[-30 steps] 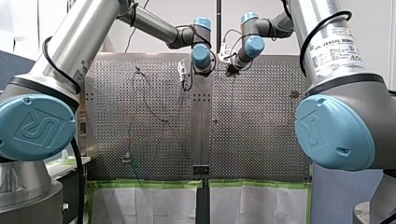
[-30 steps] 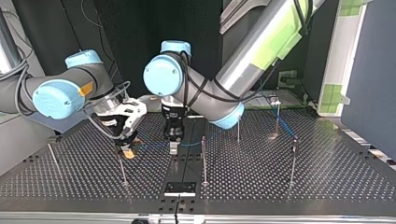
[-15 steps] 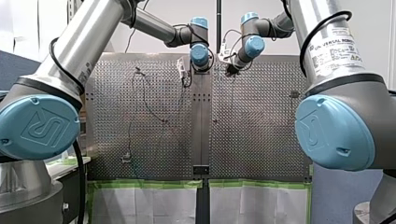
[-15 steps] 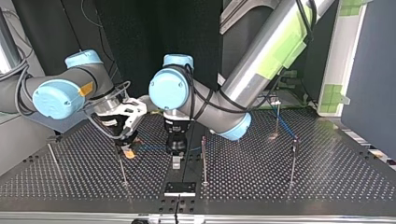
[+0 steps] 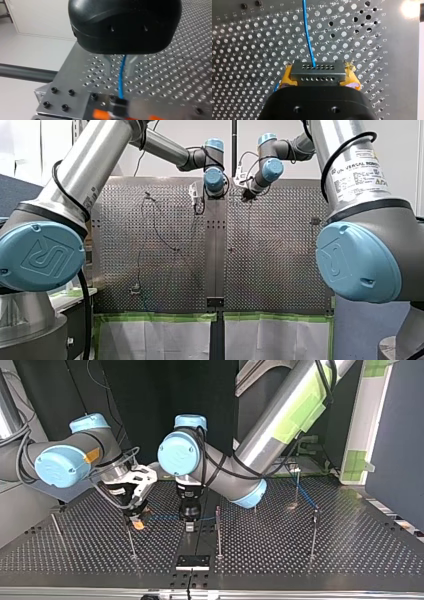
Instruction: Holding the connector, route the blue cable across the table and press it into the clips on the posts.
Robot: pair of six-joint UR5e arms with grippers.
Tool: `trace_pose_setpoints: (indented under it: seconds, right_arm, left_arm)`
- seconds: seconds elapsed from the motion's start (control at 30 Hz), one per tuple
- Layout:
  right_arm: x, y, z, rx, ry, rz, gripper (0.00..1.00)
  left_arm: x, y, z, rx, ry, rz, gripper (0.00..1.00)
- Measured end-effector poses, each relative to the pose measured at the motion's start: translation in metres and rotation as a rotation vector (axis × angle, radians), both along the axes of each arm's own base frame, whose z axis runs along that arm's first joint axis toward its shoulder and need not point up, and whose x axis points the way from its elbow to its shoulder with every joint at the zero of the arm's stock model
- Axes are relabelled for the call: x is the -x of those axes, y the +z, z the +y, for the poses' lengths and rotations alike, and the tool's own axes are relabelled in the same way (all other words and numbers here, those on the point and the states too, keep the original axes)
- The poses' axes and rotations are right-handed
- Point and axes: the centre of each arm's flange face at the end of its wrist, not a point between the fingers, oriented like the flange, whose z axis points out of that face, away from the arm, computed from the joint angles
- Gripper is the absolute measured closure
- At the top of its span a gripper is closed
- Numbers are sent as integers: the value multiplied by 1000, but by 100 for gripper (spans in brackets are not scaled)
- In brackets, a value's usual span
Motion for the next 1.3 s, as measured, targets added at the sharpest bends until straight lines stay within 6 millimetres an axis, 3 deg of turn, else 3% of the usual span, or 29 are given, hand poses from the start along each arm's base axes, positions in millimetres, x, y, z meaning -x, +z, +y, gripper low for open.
trace_pose_setpoints:
  seconds: [0.2, 0.63, 1.3]
  right_arm:
    - [0, 0, 0, 0, 0, 0, 100]
    - [-4, -5, 5, -13, 9, 1, 100]
    - [12, -77, 22, -141, -10, 77, 100]
  left_arm:
    - [3, -13, 3, -30, 9, 30, 100]
    - [11, -22, 1, -49, 25, 47, 100]
    - [21, -87, 1, -30, -22, 50, 100]
